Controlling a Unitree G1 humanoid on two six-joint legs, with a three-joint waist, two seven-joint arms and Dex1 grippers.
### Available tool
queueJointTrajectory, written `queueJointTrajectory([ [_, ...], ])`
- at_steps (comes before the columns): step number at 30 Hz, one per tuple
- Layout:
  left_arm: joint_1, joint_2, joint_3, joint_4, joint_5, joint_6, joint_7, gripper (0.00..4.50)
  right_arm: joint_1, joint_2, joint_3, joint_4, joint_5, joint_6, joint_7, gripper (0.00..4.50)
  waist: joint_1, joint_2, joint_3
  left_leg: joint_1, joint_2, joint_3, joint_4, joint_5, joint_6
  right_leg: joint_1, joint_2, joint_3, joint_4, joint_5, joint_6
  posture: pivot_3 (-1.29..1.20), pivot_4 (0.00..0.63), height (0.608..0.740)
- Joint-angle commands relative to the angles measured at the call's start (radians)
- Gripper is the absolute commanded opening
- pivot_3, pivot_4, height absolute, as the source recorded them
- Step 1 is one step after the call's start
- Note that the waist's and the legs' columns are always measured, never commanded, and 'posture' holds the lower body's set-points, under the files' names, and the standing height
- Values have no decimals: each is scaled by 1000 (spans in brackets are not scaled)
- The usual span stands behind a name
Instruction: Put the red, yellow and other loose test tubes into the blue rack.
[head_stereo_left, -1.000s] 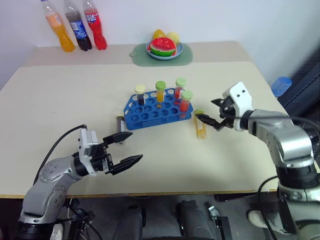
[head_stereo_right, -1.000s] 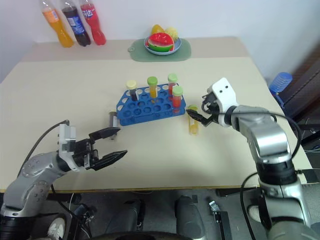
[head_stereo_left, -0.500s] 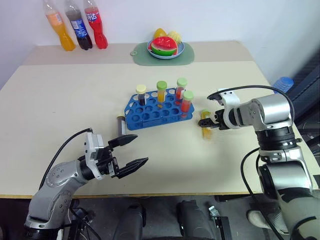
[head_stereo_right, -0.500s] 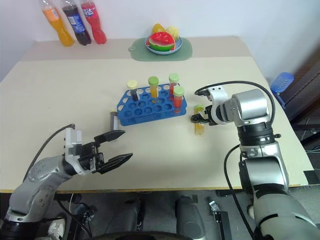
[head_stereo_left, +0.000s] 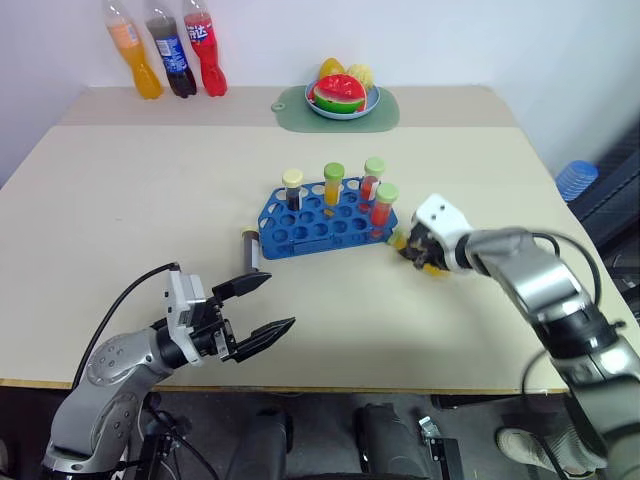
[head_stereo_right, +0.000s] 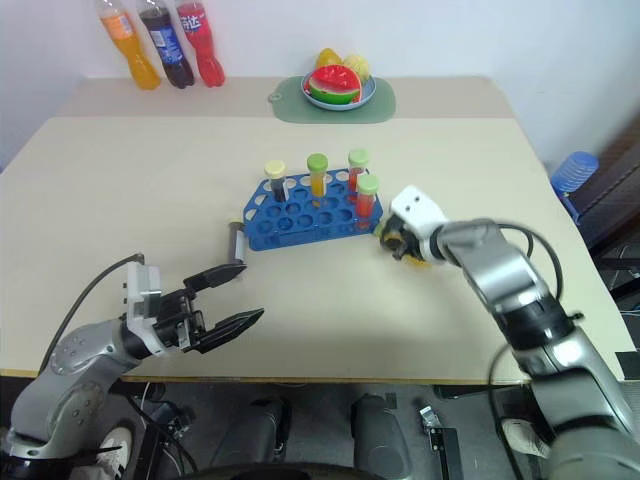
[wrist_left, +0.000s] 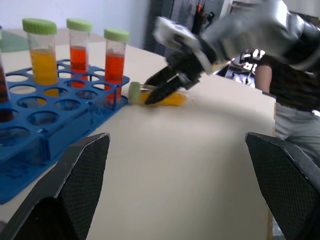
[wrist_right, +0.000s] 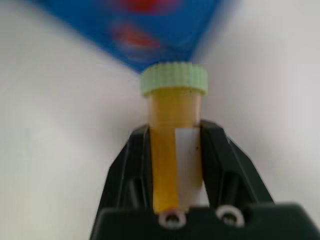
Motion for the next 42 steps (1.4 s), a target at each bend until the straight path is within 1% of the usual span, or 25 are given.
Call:
queueJointTrajectory([
  [1, -20, 20, 24, -4, -18, -1, -16, 4500, 82, -58, -70, 15, 61, -151, 174, 864, 2, 0, 0, 0, 0, 0, 1, 0, 0, 0, 0, 0, 0, 0, 0, 0, 150, 740],
  [3, -35, 30, 27, 11, -21, 1, -27, 4500, 125, -65, -142, -55, 165, -85, 242, 864, 9, 0, 0, 1, 1, 0, 0, 0, 0, 1, 1, 0, 0, 0, 0, 0, 150, 740],
  [5, -52, 36, 27, 27, -25, 3, -39, 4500, 147, -22, -218, -140, 294, -55, 278, 864, 11, 0, 0, 1, 1, -2, -1, 0, 0, 0, 1, 0, 1, 0, 0, 0, 150, 740],
  [6, -58, 37, 26, 35, -26, 3, -44, 4500, 147, 14, -249, -176, 358, -21, 278, 864, 11, 0, 0, 0, 2, -3, -1, 0, 0, 0, 2, 0, 1, 0, -1, 0, 150, 740],
  [8, -72, 39, 20, 49, -24, 2, -57, 4500, 121, 157, -307, -228, 480, -25, 222, 864, -1, 0, 0, 0, 3, -4, -2, 0, 0, -2, 2, 0, 2, 0, -1, 0, 150, 740],
  [9, -80, 38, 19, 56, -24, 2, -63, 4500, 105, 226, -322, -243, 514, -20, 183, 864, -9, 1, 1, 0, 3, -4, -3, 0, 0, -3, 3, 1, 2, 1, -1, 0, 150, 740],
  [11, -92, 36, 20, 70, -26, 5, -72, 4500, 75, 335, -319, -243, 527, -11, 122, 864, -16, 1, 1, 0, 3, -5, -3, 0, 0, -3, 3, 1, 3, 1, -2, 0, 150, 740],
  [13, -100, 36, 20, 74, -29, 8, -80, 4500, 51, 442, -310, -227, 554, -21, 91, 864, -16, 1, 1, 0, 3, -6, -2, 0, 0, -3, 3, 1, 3, 1, -2, 0, 150, 740],
  [16, -101, 35, 26, 75, -33, 9, -87, 4500, 9, 609, -324, -143, 559, -78, 16, 864, -15, 1, 1, 0, 2, -6, -3, 0, 0, -3, 2, 0, 3, 1, -2, 0, 150, 740],
  [18, -96, 31, 35, 75, -41, 9, -86, 4500, -5, 693, -318, -46, 487, -193, -11, 864, -15, 1, 1, 0, 2, -6, -3, 0, 0, -3, 2, 0, 3, 1, -2, 0, 150, 740],
  [20, -89, 24, 42, 70, -51, 11, -82, 4500, -16, 746, -319, 54, 437, -299, -9, 864, -14, 1, 1, 0, 2, -6, -3, 0, 0, -4, 2, 0, 3, 1, -2, 0, 150, 740],
  [24, -69, 14, 46, 56, -53, 8, -73, 4500, -83, 818, -335, 304, 310, -559, -59, 864, -18, 2, 1, 0, 2, -5, -3, 0, 0, -5, 2, 1, 4, 1, -2, 0, 150, 740],
  [26, -61, 10, 50, 48, -55, 7, -65, 4500, -131, 826, -334, 456, 225, -697, -98, 864, -21, 2, 1, 0, 2, -5, -3, 0, -1, -6, 2, 1, 5, 1, -2, 0, 150, 740],
  [28, -48, 8, 57, 36, -55, 5, -57, 4500, -169, 839, -344, 573, 193, -784, -119, 864, -21, 2, 1, 0, 2, -4, -4, 1, -1, -7, 2, 2, 6, 1, -2, 0, 150, 740],
  [32, -23, 13, 69, 16, -61, 6, -47, 4500, -199, 861, -345, 684, 171, -873, -115, 864, -22, 2, 1, 0, 2, -4, -4, 1, -1, -7, 2, 2, 7, 1, -2, 0, 150, 740],
  [39, -3, 21, 90, -3, -66, 11, -39, 4500, -193, 906, -330, 743, 159, -926, -86, 864, -28, 2, 1, 1, 2, -4, -3, 1, -2, -7, 3, 2, 8, 1, -2, 0, 150, 740],
  [42, -1, 20, 92, -9, -67, 14, -35, 4500, -182, 921, -312, 794, 122, -964, -86, 864, -34, 2, 1, 1, 2, -4, -3, 1, -2, -7, 3, 2, 8, 1, -2, 0, 150, 740],
])
